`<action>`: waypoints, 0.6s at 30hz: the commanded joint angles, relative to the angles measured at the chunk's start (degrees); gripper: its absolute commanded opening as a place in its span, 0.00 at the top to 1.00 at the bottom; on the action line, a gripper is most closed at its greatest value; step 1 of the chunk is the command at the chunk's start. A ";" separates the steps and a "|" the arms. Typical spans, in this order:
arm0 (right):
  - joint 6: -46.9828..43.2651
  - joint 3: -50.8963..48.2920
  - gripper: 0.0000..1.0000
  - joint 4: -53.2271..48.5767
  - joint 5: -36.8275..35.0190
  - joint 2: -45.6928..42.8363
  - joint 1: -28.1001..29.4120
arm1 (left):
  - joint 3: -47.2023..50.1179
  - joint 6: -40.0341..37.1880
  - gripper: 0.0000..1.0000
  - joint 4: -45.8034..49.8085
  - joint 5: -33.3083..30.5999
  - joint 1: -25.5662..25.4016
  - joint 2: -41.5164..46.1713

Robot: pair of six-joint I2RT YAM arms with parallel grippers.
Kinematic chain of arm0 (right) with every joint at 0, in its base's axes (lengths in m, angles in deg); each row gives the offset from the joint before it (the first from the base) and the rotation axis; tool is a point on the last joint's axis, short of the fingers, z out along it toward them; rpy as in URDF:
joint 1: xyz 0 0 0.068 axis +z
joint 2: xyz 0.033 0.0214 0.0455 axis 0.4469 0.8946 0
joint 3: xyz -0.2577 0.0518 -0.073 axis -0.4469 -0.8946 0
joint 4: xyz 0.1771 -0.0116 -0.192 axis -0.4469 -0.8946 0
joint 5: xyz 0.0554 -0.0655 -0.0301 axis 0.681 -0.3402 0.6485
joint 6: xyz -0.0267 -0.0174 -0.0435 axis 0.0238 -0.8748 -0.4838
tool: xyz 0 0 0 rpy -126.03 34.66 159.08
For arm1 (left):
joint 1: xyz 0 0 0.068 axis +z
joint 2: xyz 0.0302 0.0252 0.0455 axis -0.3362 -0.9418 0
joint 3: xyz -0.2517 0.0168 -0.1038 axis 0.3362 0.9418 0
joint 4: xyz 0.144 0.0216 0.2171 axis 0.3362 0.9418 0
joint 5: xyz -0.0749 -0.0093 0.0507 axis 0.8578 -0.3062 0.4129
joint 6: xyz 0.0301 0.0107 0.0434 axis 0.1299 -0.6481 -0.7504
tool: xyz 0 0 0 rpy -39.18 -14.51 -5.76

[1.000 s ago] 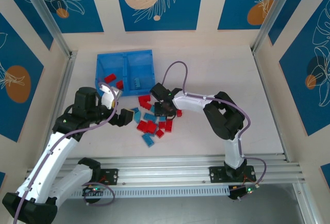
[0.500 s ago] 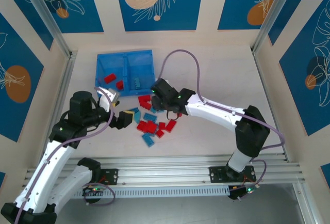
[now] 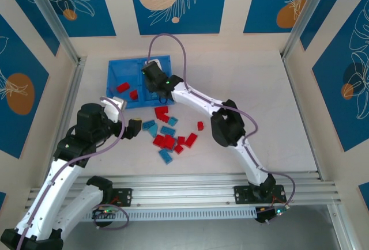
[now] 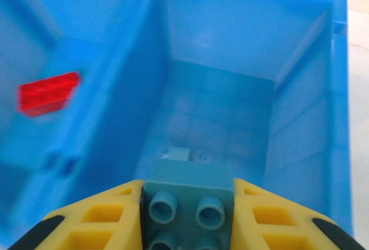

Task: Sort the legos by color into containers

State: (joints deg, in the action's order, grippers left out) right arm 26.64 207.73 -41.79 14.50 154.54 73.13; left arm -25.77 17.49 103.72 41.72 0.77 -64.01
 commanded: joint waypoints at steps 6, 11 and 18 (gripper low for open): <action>-2.69 17.51 0.56 -8.63 3.49 11.14 -1.26 | -0.63 0.18 0.00 0.26 -0.25 1.26 -1.00; -1.86 18.14 0.48 -9.88 2.81 9.37 -1.10 | -0.68 0.21 0.00 0.52 -1.03 1.38 -1.14; -0.55 12.03 0.49 -13.28 4.87 -2.58 -0.72 | -0.51 0.29 0.00 0.44 -1.64 1.43 -1.59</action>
State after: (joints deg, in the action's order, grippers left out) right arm 24.94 221.79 -53.55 17.48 161.97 72.19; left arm -25.77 17.51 103.74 41.24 1.65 -65.34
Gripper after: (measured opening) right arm 0.513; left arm 0.999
